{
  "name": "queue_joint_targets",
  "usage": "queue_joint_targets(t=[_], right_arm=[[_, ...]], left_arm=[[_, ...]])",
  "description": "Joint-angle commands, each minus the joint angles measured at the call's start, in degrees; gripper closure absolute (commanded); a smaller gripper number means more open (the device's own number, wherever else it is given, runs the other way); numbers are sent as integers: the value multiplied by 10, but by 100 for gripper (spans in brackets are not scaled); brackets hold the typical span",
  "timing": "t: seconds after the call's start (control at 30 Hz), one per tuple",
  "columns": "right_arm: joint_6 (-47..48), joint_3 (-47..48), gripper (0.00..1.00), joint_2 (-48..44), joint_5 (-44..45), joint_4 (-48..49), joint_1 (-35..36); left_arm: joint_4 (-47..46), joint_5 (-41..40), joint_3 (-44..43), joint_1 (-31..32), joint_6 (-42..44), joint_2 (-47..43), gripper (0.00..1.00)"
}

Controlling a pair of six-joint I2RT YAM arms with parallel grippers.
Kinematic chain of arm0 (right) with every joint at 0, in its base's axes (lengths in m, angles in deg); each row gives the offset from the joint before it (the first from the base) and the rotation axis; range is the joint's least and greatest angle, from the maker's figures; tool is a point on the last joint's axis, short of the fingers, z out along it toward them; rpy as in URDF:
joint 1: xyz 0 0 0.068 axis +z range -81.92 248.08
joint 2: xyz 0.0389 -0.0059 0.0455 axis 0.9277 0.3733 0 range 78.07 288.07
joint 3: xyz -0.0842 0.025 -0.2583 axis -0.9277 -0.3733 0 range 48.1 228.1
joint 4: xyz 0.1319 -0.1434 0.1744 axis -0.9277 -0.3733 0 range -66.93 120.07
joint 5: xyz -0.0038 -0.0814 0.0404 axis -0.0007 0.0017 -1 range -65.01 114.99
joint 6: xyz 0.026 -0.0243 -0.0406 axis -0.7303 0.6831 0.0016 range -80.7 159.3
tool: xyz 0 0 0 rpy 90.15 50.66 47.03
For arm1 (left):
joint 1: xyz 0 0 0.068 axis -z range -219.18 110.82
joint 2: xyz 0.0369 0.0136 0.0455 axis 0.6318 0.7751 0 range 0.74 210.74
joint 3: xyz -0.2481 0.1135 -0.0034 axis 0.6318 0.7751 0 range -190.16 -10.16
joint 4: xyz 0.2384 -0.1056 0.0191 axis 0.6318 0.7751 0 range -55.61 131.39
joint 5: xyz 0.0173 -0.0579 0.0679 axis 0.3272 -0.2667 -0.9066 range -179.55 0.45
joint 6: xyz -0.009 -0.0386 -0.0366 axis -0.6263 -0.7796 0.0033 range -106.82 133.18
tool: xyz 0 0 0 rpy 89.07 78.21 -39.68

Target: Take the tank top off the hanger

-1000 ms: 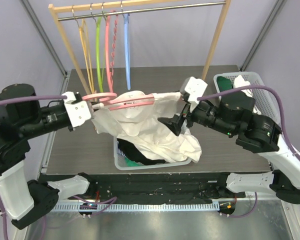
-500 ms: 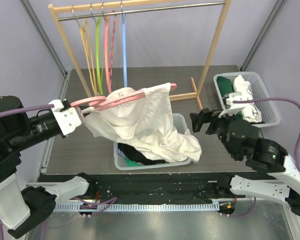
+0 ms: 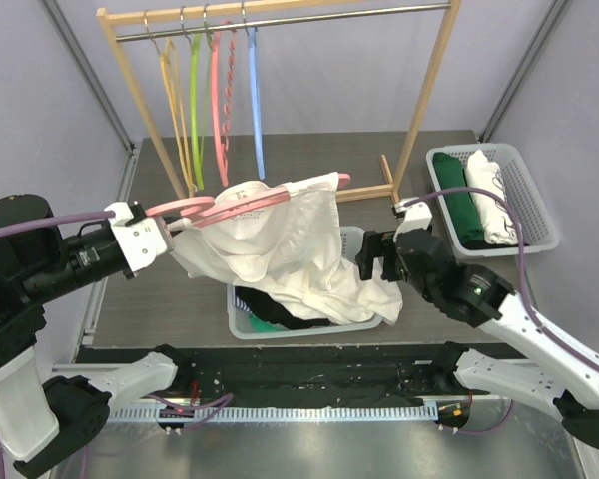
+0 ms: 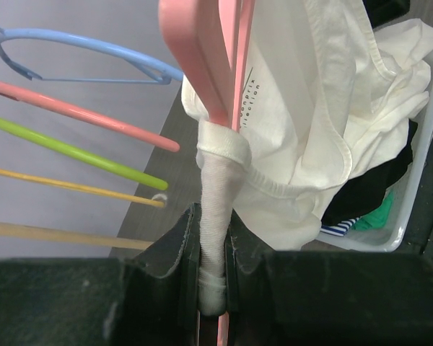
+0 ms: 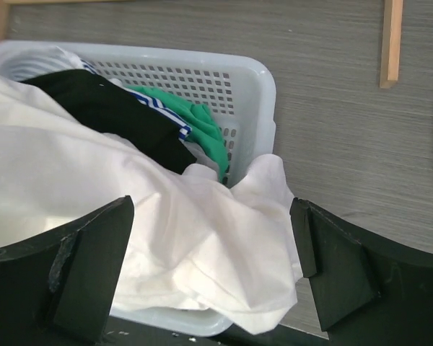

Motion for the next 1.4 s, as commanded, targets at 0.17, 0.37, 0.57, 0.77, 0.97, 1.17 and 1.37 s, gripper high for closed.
queue_joint_targets(t=[0.17, 0.37, 0.57, 0.77, 0.97, 1.17, 1.37], right_arm=[[-86, -65, 0, -30, -116, -18, -7], [-73, -103, 0, -7, -142, -7, -7], [-72, -98, 53, 15, -150, 18, -7], [-52, -20, 99, 17, -137, 2, -6], [-5, 110, 99, 29, -101, -47, -6], [-17, 109, 99, 25, -215, 90, -6], [-71, 40, 99, 64, -324, 242, -7]], left_arm=[[30, 6, -2, 0, -14, 9, 97], [28, 5, 8, -1, -14, 5, 97], [27, 8, 9, -1, -16, 2, 97], [27, 9, 12, -1, -17, 0, 96], [25, 11, 13, -1, -18, -5, 96], [22, 11, 7, -1, -22, -5, 96], [20, 6, -4, -2, -21, -8, 96]])
